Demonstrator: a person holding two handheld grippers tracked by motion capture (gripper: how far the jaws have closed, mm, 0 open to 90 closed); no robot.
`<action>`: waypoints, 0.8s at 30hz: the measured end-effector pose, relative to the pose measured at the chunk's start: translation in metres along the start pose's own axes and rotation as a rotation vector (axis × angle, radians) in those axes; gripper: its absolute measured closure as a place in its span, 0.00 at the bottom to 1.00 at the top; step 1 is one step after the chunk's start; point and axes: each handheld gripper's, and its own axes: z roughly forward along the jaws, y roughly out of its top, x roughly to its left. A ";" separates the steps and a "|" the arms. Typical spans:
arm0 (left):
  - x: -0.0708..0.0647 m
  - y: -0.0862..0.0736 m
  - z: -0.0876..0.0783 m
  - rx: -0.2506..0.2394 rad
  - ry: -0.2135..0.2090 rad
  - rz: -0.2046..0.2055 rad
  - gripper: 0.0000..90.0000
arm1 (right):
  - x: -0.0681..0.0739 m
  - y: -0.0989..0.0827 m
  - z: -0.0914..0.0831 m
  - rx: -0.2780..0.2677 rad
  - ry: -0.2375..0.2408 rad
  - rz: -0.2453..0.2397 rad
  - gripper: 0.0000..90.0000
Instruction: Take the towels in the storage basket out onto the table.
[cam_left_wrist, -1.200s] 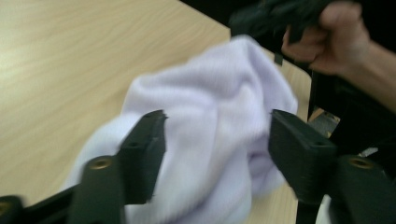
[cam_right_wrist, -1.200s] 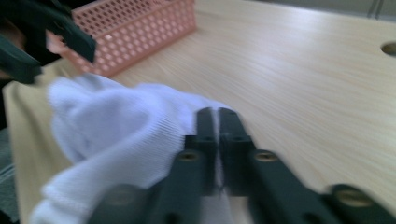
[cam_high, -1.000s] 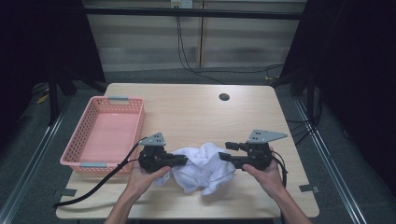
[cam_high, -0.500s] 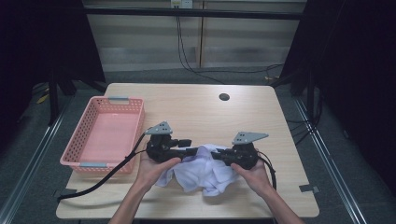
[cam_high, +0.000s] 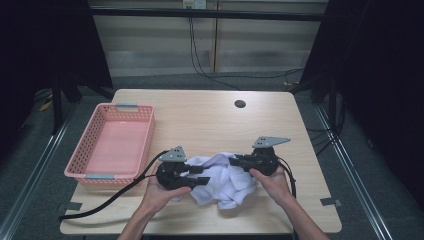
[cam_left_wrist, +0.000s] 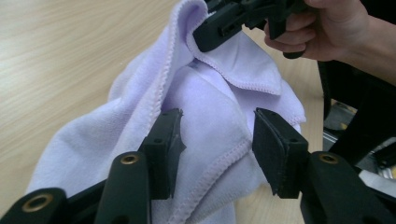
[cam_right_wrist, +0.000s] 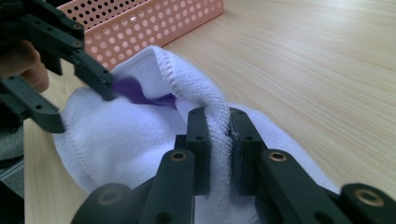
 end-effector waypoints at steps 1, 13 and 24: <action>0.004 -0.002 0.004 0.001 0.009 -0.007 0.67 | -0.001 0.000 0.001 0.001 0.002 0.003 0.89; 0.004 0.014 -0.017 -0.150 -0.033 -0.028 0.94 | -0.009 0.016 -0.009 -0.028 -0.032 0.009 0.91; -0.004 0.054 -0.070 -0.313 -0.018 0.009 0.95 | -0.037 0.069 -0.047 -0.127 -0.131 0.024 0.92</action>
